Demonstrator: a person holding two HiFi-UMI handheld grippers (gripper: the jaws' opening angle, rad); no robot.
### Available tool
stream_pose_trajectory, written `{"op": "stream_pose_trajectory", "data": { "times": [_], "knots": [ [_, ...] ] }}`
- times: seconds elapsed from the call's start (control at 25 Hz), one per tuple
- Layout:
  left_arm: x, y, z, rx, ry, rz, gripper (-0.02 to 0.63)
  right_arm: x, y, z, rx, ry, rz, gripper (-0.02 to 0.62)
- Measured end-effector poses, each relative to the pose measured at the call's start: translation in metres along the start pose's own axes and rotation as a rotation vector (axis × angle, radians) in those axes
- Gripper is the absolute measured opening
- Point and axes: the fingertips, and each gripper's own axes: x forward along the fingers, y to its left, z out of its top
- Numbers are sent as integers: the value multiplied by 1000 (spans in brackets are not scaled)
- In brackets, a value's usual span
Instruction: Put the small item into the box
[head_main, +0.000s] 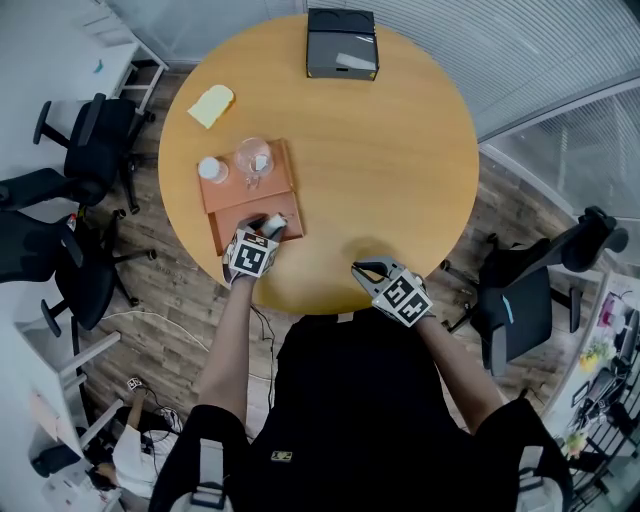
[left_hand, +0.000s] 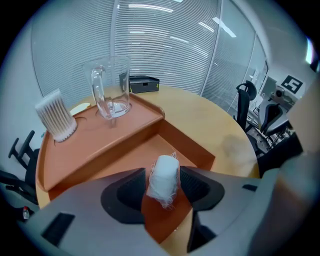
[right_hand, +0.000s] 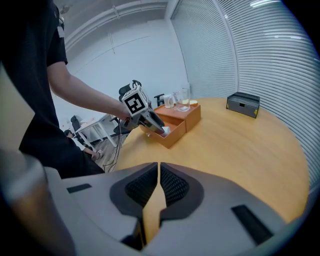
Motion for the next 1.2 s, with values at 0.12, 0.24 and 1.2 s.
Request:
{"op": "stream_pose_trajectory", "data": {
  "times": [0.12,0.24,1.2],
  "knots": [
    [-1,0,-2,-31,1,2,250,0,1,1,-3,-1,1,12],
    [-9,8,1,-50,-39,48,259,1,2,1,-3,-13,-5,12],
    [-134,-44,-11,-259,-451,23,8,13,34,30,-28,-99,-35,12]
  ]
}}
